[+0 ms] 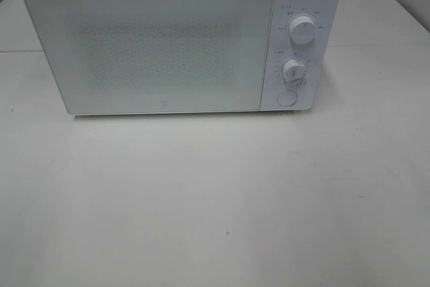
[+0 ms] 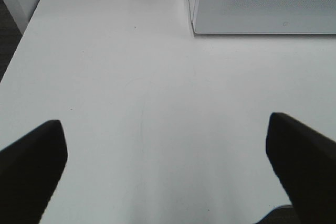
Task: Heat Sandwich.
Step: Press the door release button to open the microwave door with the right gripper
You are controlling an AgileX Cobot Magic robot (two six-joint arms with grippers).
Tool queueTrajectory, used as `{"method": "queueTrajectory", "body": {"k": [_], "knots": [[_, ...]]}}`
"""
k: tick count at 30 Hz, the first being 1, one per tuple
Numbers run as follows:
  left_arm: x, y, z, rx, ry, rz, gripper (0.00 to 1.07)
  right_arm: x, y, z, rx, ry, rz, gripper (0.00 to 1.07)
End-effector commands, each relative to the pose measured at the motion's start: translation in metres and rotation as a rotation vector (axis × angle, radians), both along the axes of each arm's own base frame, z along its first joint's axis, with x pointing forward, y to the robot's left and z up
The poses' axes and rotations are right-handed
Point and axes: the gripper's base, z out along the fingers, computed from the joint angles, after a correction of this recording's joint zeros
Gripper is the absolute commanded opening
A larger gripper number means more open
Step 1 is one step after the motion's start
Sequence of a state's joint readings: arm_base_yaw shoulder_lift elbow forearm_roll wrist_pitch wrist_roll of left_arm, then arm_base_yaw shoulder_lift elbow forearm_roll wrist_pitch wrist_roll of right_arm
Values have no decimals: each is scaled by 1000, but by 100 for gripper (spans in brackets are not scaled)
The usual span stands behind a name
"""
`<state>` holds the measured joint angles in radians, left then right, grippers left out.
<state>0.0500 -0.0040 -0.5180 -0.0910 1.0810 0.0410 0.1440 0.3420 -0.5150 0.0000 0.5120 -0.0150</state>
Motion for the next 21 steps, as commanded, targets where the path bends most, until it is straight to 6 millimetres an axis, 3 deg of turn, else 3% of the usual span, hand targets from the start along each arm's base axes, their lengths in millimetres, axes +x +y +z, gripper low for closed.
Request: {"method": "queueTrajectory", "body": {"k": [1, 21], "knots": [[-2, 0, 0, -2, -25, 5, 98, 14, 2, 2, 16, -9, -5, 71], [-2, 0, 0, -2, -25, 5, 98, 91, 13, -15, 11, 28, -8, 71]]}}
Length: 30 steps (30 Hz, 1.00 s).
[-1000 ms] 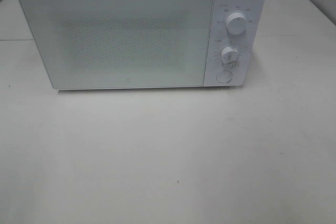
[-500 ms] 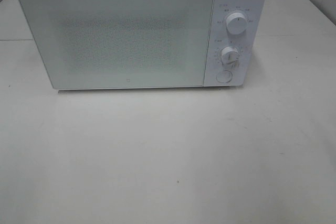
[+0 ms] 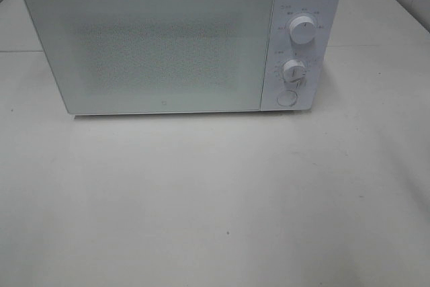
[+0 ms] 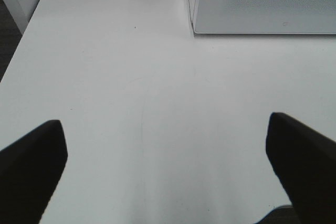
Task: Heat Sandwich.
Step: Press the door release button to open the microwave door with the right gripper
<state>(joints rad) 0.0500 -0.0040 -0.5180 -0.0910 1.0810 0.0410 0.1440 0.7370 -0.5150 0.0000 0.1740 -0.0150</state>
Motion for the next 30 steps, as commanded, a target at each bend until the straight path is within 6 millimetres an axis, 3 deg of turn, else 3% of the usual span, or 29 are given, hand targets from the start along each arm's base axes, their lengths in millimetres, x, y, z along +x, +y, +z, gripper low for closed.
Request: {"method": "queueTrajectory", "body": {"k": [1, 9, 13, 18, 22, 30], "knots": [[-2, 0, 0, -2, -25, 5, 98, 12, 1, 0, 19, -31, -8, 71], [-2, 0, 0, -2, -25, 5, 98, 36, 4, -10, 16, -60, -7, 71], [-2, 0, 0, -2, -25, 5, 98, 45, 6, -30, 29, -160, -5, 71], [-2, 0, 0, -2, -25, 5, 98, 46, 6, -40, 35, -210, -4, 71], [-2, 0, 0, -2, -25, 5, 98, 48, 6, -63, 45, -268, -9, 71], [-2, 0, 0, -2, -25, 5, 98, 52, 7, -90, 33, -234, -8, 71]]}}
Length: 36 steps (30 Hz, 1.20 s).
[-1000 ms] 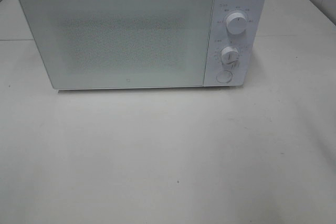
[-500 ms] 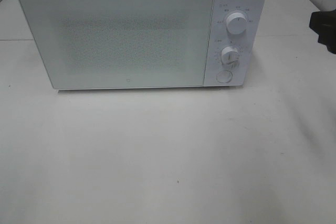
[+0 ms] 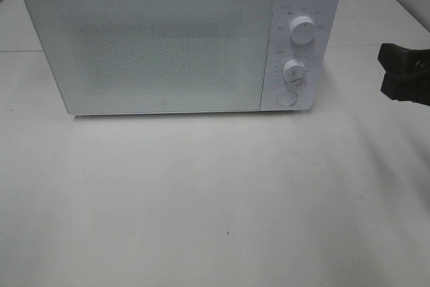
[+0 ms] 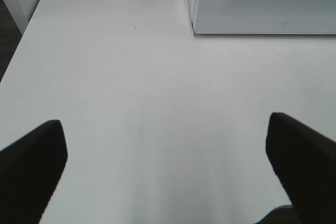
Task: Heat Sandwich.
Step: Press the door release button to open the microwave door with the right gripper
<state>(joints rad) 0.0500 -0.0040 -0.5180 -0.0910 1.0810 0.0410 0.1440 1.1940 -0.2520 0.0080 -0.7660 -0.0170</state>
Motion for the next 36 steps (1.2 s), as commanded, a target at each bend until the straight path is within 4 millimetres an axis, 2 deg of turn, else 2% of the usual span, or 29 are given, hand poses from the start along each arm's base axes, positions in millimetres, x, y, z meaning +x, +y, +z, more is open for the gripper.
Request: {"method": "queueTrajectory", "body": {"k": [1, 3, 6, 17, 25, 31, 36], "knots": [[-2, 0, 0, -2, -25, 5, 98, 2, 0, -9, -7, 2, -2, 71], [-2, 0, 0, -2, -25, 5, 98, 4, 0, -19, -15, 48, -2, 71], [-2, 0, 0, -2, -25, 5, 98, 5, 3, -24, -15, 68, 5, 71], [-2, 0, 0, -2, -25, 5, 98, 6, 32, -38, -65, 52, -35, 71], [-2, 0, 0, -2, -25, 5, 98, 2, 62, -58, -52, 64, 11, 71], [-2, 0, 0, -2, -25, 5, 98, -4, 75, -73, -28, 98, 0, 71], [-2, 0, 0, -2, -25, 5, 98, -3, 81, -76, -26, 108, -2, 71]]}}
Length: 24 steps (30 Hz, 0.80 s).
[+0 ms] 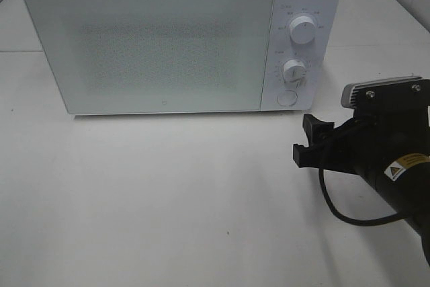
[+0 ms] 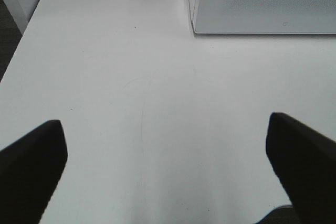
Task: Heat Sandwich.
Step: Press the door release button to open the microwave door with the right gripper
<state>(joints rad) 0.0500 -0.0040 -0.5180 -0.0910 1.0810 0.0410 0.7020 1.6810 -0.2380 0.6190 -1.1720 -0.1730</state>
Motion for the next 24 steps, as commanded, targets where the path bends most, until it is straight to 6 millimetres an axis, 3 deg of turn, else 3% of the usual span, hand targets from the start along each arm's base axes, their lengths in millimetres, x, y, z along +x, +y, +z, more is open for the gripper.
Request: {"method": "queueTrajectory", "body": {"k": [1, 10, 19, 23, 24], "knots": [[-2, 0, 0, -2, -25, 5, 98, 2, 6, 1, 20, -17, -3, 71], [-2, 0, 0, -2, -25, 5, 98, 4, 7, 2, 110, -8, -31, 71], [-2, 0, 0, -2, -25, 5, 98, 3, 7, 1, 573, 68, -182, 71], [-2, 0, 0, -2, -25, 5, 98, 3, 7, 1, 896, 115, -284, 71], [-2, 0, 0, -2, -25, 5, 98, 3, 7, 1, 896, 115, -284, 71]]}}
